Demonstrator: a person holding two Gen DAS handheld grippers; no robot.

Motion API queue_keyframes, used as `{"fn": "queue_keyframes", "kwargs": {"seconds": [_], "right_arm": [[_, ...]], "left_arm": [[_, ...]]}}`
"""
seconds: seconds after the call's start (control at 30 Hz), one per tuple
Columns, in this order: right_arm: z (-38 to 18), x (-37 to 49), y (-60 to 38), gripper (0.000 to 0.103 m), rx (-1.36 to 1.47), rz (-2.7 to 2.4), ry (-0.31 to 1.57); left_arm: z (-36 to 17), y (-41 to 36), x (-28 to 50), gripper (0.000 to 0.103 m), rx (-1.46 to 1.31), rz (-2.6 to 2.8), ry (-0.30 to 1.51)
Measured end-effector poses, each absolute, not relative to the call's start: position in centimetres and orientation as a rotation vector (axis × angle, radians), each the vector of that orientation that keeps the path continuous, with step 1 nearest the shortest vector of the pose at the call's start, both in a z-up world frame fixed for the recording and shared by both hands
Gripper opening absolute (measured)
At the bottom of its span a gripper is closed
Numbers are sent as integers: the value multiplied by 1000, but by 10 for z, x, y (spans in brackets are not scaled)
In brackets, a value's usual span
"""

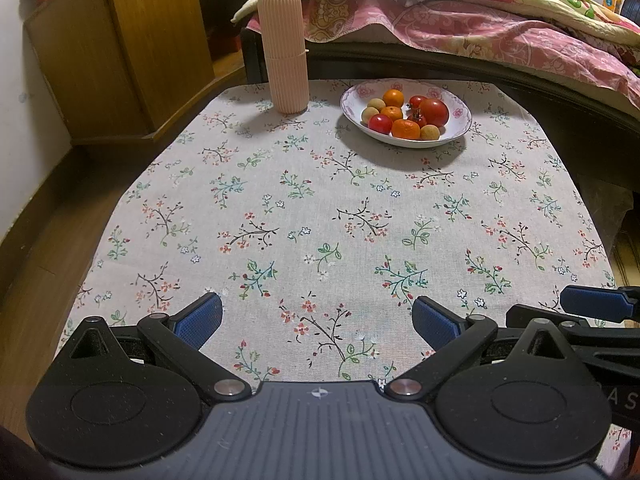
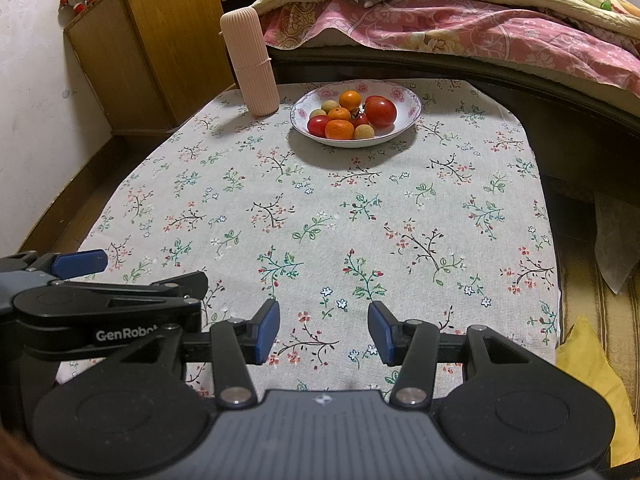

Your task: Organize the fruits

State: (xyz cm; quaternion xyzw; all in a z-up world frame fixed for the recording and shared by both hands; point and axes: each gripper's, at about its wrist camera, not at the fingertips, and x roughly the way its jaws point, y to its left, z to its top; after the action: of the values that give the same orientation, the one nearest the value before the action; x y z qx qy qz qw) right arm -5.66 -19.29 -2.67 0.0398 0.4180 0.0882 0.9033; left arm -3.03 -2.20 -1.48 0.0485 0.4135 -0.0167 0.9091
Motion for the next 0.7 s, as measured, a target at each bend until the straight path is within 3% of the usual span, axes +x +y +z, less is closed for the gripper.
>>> {"fn": "queue_keyframes", "kwargs": {"seconds": [0.7], "right_arm": [[-26, -56, -194, 64, 84, 183, 862]], "left_arm": [[-13, -22, -30, 102, 109, -32, 842]]}}
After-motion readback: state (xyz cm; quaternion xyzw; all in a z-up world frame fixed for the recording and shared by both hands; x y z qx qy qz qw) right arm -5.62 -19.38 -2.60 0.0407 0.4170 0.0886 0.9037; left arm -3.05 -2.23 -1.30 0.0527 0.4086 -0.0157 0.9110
